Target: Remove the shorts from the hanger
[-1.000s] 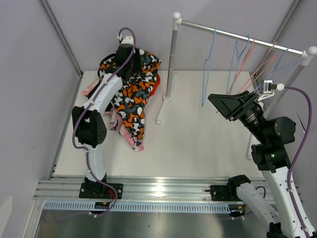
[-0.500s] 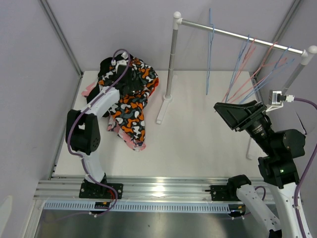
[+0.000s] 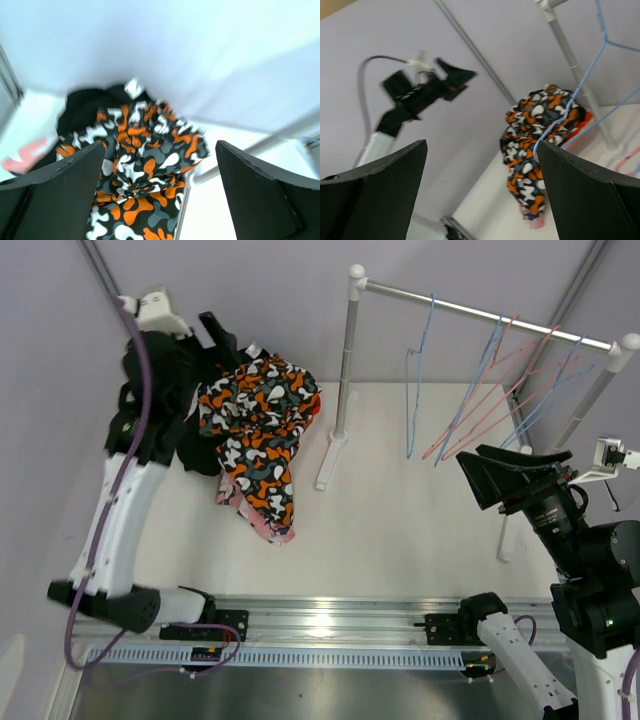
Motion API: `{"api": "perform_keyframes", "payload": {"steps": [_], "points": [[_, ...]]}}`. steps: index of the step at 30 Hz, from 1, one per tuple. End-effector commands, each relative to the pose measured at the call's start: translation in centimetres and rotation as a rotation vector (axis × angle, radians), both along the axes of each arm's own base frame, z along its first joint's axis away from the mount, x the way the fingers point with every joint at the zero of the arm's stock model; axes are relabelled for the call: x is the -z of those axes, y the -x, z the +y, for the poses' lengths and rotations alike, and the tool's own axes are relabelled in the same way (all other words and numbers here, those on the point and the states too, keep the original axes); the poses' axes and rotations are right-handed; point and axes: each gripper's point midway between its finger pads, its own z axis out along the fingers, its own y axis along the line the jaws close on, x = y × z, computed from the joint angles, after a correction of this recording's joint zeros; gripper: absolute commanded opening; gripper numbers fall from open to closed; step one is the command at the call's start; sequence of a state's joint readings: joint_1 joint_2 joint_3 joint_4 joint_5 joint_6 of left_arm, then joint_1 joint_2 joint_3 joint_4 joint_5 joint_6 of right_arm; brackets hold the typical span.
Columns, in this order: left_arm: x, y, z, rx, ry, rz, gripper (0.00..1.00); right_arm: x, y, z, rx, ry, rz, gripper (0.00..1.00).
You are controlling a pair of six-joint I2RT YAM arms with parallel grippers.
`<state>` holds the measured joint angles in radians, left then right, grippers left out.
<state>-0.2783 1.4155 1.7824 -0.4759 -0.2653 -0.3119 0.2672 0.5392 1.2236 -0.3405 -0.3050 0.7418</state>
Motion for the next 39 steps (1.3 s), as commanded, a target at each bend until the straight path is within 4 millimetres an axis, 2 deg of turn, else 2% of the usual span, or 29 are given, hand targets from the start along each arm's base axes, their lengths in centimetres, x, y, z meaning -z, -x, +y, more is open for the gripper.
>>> {"api": "perform_keyframes", "payload": {"steps": [1, 2, 3, 5, 6, 8, 9, 10, 11, 13, 14, 15, 16, 17, 18, 19, 21, 22, 23, 24, 25, 29, 30, 33, 35, 38, 39], "points": [[-2.7, 5.3, 0.9, 0.056, -0.06, -0.07, 0.99, 1.8, -1.6, -2.8, 0.202, 0.152, 0.002, 0.99], [-1.2, 7.3, 1.6, 0.047, -0.068, -0.067, 0.99, 2.4, -2.1, -3.5, 0.247, 0.173, 0.016, 0.99], [-1.0, 8.4, 2.4, 0.019, -0.067, -0.082, 0.99, 3.4, -3.0, -5.0, 0.341, 0.187, 0.06, 0.99], [-0.5, 10.7, 4.2, -0.054, -0.065, -0.11, 0.99, 4.5, -4.2, -6.8, 0.451, 0.232, 0.1, 0.99], [2.4, 12.3, 5.2, -0.081, -0.078, -0.077, 0.99, 5.6, -5.2, -7.7, 0.511, 0.26, 0.143, 0.99], [3.6, 14.2, 7.0, -0.158, -0.063, -0.076, 0.99, 6.4, -6.2, -8.2, 0.547, 0.302, 0.172, 0.99], [6.1, 15.5, 7.7, -0.179, -0.06, -0.061, 0.99, 7.4, -7.3, -8.5, 0.573, 0.327, 0.213, 0.99], [6.5, 16.3, 8.3, -0.202, -0.045, -0.08, 0.99, 8.1, -7.8, -8.4, 0.574, 0.343, 0.236, 0.98], [10.6, 16.1, 8.7, -0.228, -0.067, -0.023, 0.99, 8.7, -8.4, -8.1, 0.562, 0.356, 0.254, 0.97], [10.2, 17.4, 9.4, -0.254, -0.038, -0.097, 0.99, 10.5, -9.7, -7.0, 0.518, 0.388, 0.306, 0.96], [13.2, 17.1, 9.5, -0.258, -0.073, -0.048, 0.99, 11.1, -10.0, -6.0, 0.467, 0.398, 0.315, 0.95], [13.5, 17.2, 9.9, -0.28, -0.072, -0.046, 0.99, 12.3, -10.6, -5.3, 0.437, 0.412, 0.337, 0.95], [14.3, 17.1, 10.0, -0.289, -0.072, -0.037, 0.99, 12.8, -10.7, -4.7, 0.413, 0.419, 0.341, 0.99], [16.1, 16.9, 10.0, -0.297, -0.074, -0.002, 0.99, 13.3, -10.7, -4.3, 0.4, 0.428, 0.343, 1.0], [16.5, 16.7, 9.7, -0.288, -0.063, 0.007, 0.99, 13.5, -10.8, -4.1, 0.398, 0.437, 0.337, 0.99], [16.8, 16.5, 9.1, -0.267, -0.037, 0.026, 0.99, 14.2, -10.6, -3.2, 0.368, 0.453, 0.336, 0.99], [16.1, 16.1, 7.2, -0.165, -0.007, 0.025, 0.99, 14.3, -10.4, -2.6, 0.352, 0.469, 0.323, 0.99], [15.8, 15.9, 5.1, -0.051, 0.012, 0.032, 0.99, 14.4, -10.1, -1.8, 0.32, 0.488, 0.308, 1.0], [14.7, 15.8, 4.1, 0.005, 0.018, 0.021, 0.99, 14.1, -9.9, -1.3, 0.296, 0.496, 0.293, 0.99], [14.4, 15.8, 3.1, 0.065, 0.013, 0.015, 0.99, 14.0, -9.7, -1.1, 0.283, 0.503, 0.285, 0.99], [13.6, 16.2, 1.3, 0.173, 0.011, -0.005, 0.99, 13.8, -9.4, -0.9, 0.274, 0.508, 0.273, 0.99], [9.7, 18.6, -0.5, 0.322, -0.005, -0.122, 0.99, 12.4, -8.1, -1.1, 0.26, 0.49, 0.212, 0.99], [8.9, 19.4, -0.4, 0.336, -0.022, -0.161, 0.99, 12.2, -8.0, -1.2, 0.259, 0.487, 0.204, 0.99], [9.0, 20.2, 1.0, 0.297, -0.11, -0.19, 0.99, 12.0, -7.4, -1.1, 0.245, 0.47, 0.179, 0.99], [10.0, 20.0, 3.3, 0.178, -0.149, -0.165, 0.99, 11.8, -7.1, -1.1, 0.239, 0.462, 0.159, 0.99], [11.2, 20.8, 5.5, 0.072, -0.16, -0.181, 0.99, 12.1, -6.7, -1.5, 0.249, 0.459, 0.152, 0.99], [11.0, 21.2, 6.2, 0.037, -0.152, -0.207, 0.99, 12.1, -6.6, -1.6, 0.254, 0.461, 0.151, 0.99]]}}
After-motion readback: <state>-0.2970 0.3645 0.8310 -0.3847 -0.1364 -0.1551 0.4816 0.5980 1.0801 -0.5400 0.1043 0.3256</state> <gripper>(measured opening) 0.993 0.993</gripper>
